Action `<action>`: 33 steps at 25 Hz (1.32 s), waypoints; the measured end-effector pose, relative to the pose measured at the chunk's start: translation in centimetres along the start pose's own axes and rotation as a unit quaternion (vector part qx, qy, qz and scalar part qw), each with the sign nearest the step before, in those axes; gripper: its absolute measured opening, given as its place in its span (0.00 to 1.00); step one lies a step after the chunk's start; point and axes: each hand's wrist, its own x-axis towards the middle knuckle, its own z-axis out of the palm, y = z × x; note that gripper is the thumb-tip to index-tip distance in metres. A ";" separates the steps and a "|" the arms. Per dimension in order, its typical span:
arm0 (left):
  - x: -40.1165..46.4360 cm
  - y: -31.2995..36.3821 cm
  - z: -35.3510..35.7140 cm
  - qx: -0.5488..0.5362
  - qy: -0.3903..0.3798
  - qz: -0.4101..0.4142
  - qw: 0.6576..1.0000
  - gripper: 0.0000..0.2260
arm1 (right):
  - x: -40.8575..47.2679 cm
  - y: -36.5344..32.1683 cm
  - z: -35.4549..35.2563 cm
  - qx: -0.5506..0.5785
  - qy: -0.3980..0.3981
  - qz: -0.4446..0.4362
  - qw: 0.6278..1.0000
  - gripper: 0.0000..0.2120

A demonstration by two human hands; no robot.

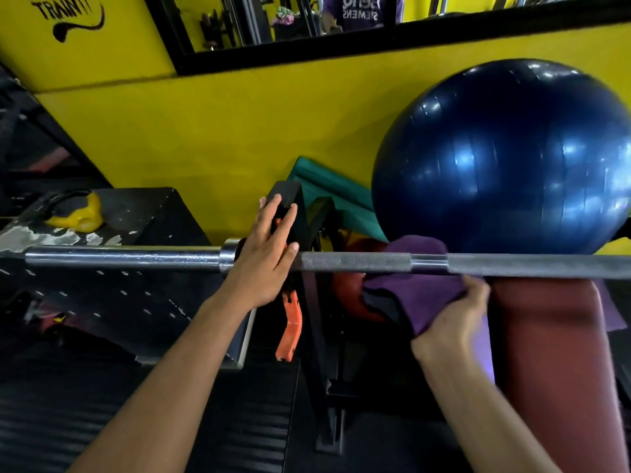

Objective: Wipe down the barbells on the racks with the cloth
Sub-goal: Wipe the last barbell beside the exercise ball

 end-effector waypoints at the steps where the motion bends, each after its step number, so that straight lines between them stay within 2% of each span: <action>1: 0.0 0.0 0.0 0.001 0.002 0.001 1.000 0.27 | 0.7 -1.5 -0.8 0.015 0.028 -0.036 0.999 0.24; 3: 0.0 -0.2 0.1 0.003 0.007 0.004 1.000 0.27 | 1.6 -3.5 -1.5 0.043 0.023 -0.078 0.996 0.24; 5: 0.1 -0.4 0.2 0.003 0.013 0.004 1.000 0.27 | 2.4 -3.7 -1.3 0.041 0.034 -0.081 0.995 0.24; 7: 0.2 -0.4 0.3 0.005 0.019 0.006 1.000 0.26 | 1.7 -2.2 0.1 0.000 0.061 -0.061 0.996 0.24; 9: 0.2 -0.4 0.3 0.000 0.023 0.006 1.000 0.27 | -0.3 -0.2 1.6 -0.067 0.052 -0.019 0.996 0.22; 11: 0.3 -0.2 0.1 -0.020 0.023 -0.002 1.000 0.28 | -2.2 1.6 2.1 -0.162 0.007 0.050 0.986 0.17; 13: 0.1 0.5 -0.2 -0.047 0.019 -0.013 0.999 0.29 | -3.5 2.3 1.6 -0.270 -0.070 0.107 0.954 0.16; 15: -0.7 1.2 -0.9 -0.025 0.037 0.009 0.999 0.28 | -5.0 1.9 1.1 -0.341 -0.148 0.127 0.920 0.11; 17: -1.8 0.5 -2.1 0.038 0.094 0.045 0.994 0.26 | -6.2 0.7 1.5 -0.373 -0.196 0.104 0.901 0.04; 18: -2.3 -0.5 -3.0 0.045 0.119 0.030 0.991 0.25 | -7.1 -0.2 2.1 -0.382 -0.222 0.074 0.894 0.03; 20: -2.7 -3.5 -4.7 0.012 0.141 -0.055 0.988 0.24 | -7.8 -1.5 3.6 -0.393 -0.289 -0.017 0.873 0.06; 21: -2.8 -5.4 -5.3 -0.009 0.147 -0.084 0.986 0.23 | -7.9 -1.3 4.5 -0.402 -0.347 -0.066 0.845 0.07; 22: -2.8 -7.0 -5.5 -0.012 0.149 -0.090 0.985 0.23 | -7.9 -1.0 5.4 -0.425 -0.417 -0.122 0.794 0.08; 23: -2.8 -8.2 -5.3 0.003 0.144 -0.082 0.986 0.23 | -7.7 -0.1 6.4 -0.481 -0.474 -0.199 0.710 0.11; 25: -2.7 -9.4 -4.2 0.079 0.143 -0.051 0.985 0.22 | -5.9 3.1 8.6 -0.607 -0.521 -0.365 0.476 0.25; 26: -2.5 -9.5 -3.8 0.111 0.156 -0.043 0.980 0.22 | -4.5 5.1 9.9 -0.644 -0.529 -0.408 0.373 0.32; 27: -2.4 -9.5 -3.6 0.127 0.170 -0.037 0.977 0.22 | -3.4 6.8 11.3 -0.667 -0.531 -0.434 0.291 0.36; 28: -2.5 -9.4 -3.5 0.132 0.180 -0.032 0.974 0.23 | -2.9 7.9 12.6 -0.683 -0.525 -0.455 0.224 0.37; 29: -2.6 -9.4 -3.5 0.134 0.188 -0.028 0.973 0.23 | -2.6 8.6 13.7 -0.702 -0.514 -0.463 0.170 0.37; 30: -2.6 -9.4 -3.6 0.134 0.192 -0.029 0.972 0.24 | -2.4 9.0 14.6 -0.713 -0.498 -0.475 0.132 0.36; 31: -2.6 -9.4 -3.7 0.135 0.193 -0.033 0.971 0.25 | -2.4 9.3 15.1 -0.716 -0.485 -0.489 0.116 0.35; 33: -2.5 -9.5 -3.6 0.137 0.190 -0.045 0.971 0.24 | -2.6 9.2 15.3 -0.706 -0.480 -0.510 0.108 0.31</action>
